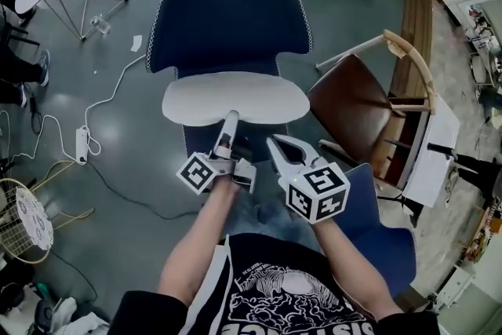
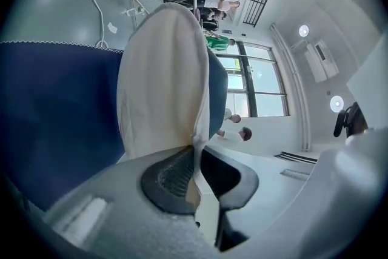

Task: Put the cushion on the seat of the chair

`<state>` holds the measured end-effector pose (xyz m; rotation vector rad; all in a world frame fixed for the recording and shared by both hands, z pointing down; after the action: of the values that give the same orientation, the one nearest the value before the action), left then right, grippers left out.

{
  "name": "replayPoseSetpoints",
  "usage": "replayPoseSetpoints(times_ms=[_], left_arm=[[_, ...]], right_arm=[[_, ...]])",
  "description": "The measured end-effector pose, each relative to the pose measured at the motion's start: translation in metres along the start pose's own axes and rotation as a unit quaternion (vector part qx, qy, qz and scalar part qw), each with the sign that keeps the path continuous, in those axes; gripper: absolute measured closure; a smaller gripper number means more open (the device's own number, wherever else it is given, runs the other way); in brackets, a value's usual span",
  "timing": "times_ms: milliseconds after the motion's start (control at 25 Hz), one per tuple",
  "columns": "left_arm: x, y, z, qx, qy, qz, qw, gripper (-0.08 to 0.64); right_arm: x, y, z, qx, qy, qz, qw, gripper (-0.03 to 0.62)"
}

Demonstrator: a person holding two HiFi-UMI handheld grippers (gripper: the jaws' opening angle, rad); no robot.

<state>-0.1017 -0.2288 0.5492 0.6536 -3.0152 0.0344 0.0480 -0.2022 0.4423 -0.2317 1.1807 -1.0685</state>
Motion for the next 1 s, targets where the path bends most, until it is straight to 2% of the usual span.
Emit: replayPoseSetpoints(times_ms=[440,1000], left_arm=[[-0.013,0.012,-0.030,0.033,0.008,0.000,0.9994,0.514],[-0.034,0.058,-0.057,0.069,-0.001,0.007,0.9976,0.494]], right_arm=[[-0.020,-0.007,0.004,0.014,-0.010,-0.022,1.000,0.595],[-0.057,-0.001,0.010,0.032,-0.022,-0.012,0.999,0.595]])
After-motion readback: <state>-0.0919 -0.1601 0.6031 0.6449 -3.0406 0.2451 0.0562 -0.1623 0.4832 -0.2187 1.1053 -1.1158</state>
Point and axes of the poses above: the fingertips, and each gripper's own axes: y backward along the fingers, z to its right, x out of its top, the point moved 8 cm from there along y, backward along the fingers, and after that the axes turned 1 degree about -y, right-handed, at the moved point
